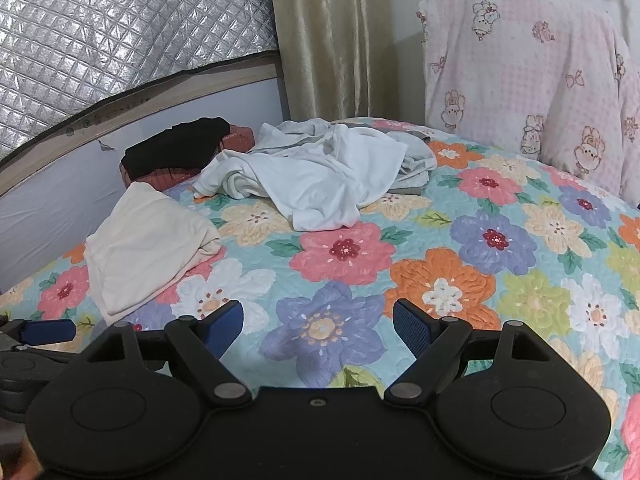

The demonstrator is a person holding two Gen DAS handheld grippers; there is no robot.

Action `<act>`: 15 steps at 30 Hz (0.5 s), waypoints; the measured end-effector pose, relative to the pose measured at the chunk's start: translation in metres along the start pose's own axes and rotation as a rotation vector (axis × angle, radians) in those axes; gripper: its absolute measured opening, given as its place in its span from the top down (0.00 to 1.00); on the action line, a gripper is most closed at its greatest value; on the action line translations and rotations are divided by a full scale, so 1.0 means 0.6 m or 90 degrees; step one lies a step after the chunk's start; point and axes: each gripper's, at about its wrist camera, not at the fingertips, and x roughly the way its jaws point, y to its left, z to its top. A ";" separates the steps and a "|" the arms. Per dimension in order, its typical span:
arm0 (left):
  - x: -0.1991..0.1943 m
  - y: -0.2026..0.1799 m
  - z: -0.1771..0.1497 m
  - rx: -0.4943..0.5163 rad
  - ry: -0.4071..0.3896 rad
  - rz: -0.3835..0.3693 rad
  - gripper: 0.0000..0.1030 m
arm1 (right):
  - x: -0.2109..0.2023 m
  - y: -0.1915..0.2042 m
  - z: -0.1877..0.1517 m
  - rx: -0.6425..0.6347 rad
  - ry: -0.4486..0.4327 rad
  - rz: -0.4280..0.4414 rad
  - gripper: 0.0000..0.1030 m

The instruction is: Fold clothes

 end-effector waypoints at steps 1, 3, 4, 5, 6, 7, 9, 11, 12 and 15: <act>-0.001 -0.001 -0.001 0.001 -0.001 0.001 0.05 | 0.000 -0.001 0.000 0.001 0.000 0.000 0.17; -0.001 -0.001 -0.001 -0.001 0.000 0.000 0.05 | 0.000 -0.003 0.000 0.003 0.001 0.001 0.17; 0.001 0.000 -0.001 -0.001 0.001 -0.001 0.05 | 0.001 -0.004 0.000 0.003 0.001 0.001 0.17; 0.001 -0.001 -0.001 -0.001 0.001 -0.001 0.05 | 0.001 -0.004 0.000 0.004 0.001 0.000 0.17; 0.001 -0.001 -0.001 -0.001 0.001 -0.001 0.05 | 0.001 -0.005 0.000 0.005 0.001 0.000 0.17; 0.001 0.002 -0.002 -0.001 0.001 -0.002 0.05 | 0.001 -0.006 0.000 0.005 0.002 0.000 0.17; 0.001 0.003 -0.002 -0.001 0.001 -0.002 0.05 | 0.002 -0.007 -0.001 0.005 0.003 0.000 0.17; 0.002 -0.001 -0.001 -0.001 0.003 -0.001 0.05 | 0.003 -0.009 -0.001 0.007 0.003 0.001 0.17; 0.003 -0.002 -0.001 0.000 0.004 0.000 0.05 | 0.004 -0.010 -0.001 0.008 0.004 0.001 0.17; 0.004 -0.004 -0.001 0.002 0.005 0.001 0.05 | 0.005 -0.011 0.000 0.010 0.006 0.002 0.17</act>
